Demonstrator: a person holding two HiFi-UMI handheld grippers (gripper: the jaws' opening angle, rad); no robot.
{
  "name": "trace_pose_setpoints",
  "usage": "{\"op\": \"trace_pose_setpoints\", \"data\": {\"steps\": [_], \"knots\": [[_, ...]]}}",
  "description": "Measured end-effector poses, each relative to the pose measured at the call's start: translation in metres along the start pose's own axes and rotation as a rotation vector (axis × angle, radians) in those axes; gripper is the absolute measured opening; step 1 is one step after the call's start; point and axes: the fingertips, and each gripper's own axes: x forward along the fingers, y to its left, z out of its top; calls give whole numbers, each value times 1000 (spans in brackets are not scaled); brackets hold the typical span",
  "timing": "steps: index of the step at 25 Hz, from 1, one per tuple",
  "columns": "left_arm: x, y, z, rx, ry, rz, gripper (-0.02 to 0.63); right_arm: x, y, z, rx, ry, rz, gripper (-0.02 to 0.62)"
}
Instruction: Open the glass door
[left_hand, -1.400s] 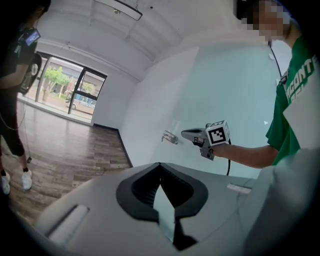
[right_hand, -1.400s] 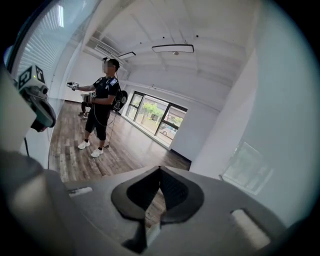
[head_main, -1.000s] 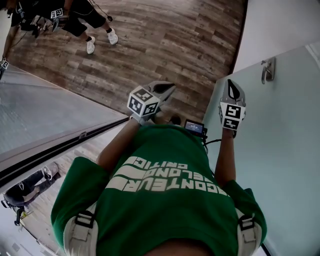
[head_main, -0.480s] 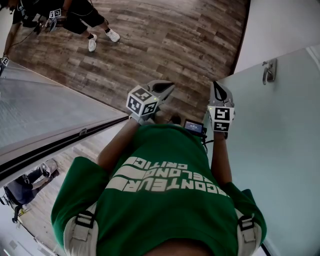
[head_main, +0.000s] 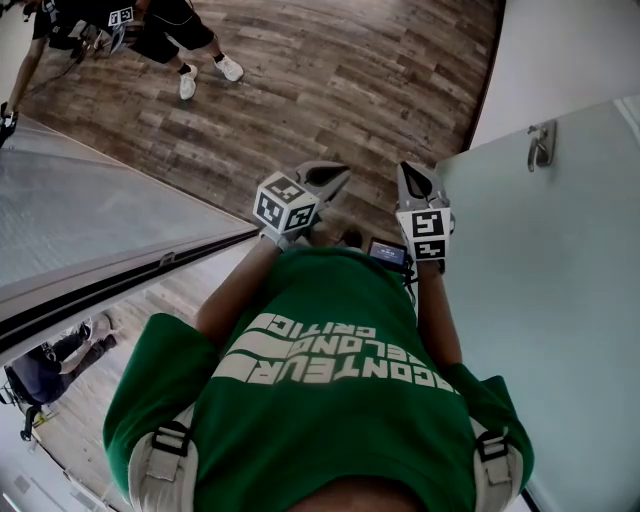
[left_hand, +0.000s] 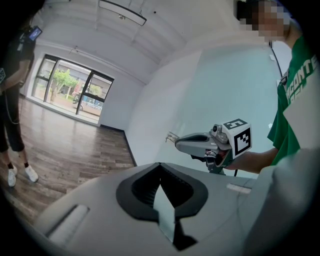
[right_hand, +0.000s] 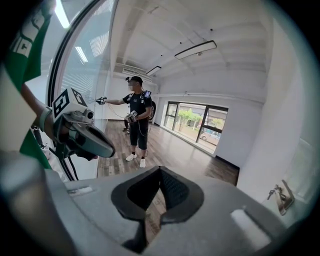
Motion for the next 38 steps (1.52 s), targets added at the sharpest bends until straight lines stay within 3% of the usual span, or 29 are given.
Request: {"op": "trace_pose_setpoints", "data": {"steps": [11,38], "knots": [[-6,4,-3,-10,-5,17,17,8,24,1,-24,1,94,-8],[-7,9,1,-23,-7,34,17,15,32,5,-39,8,146,-8]]}}
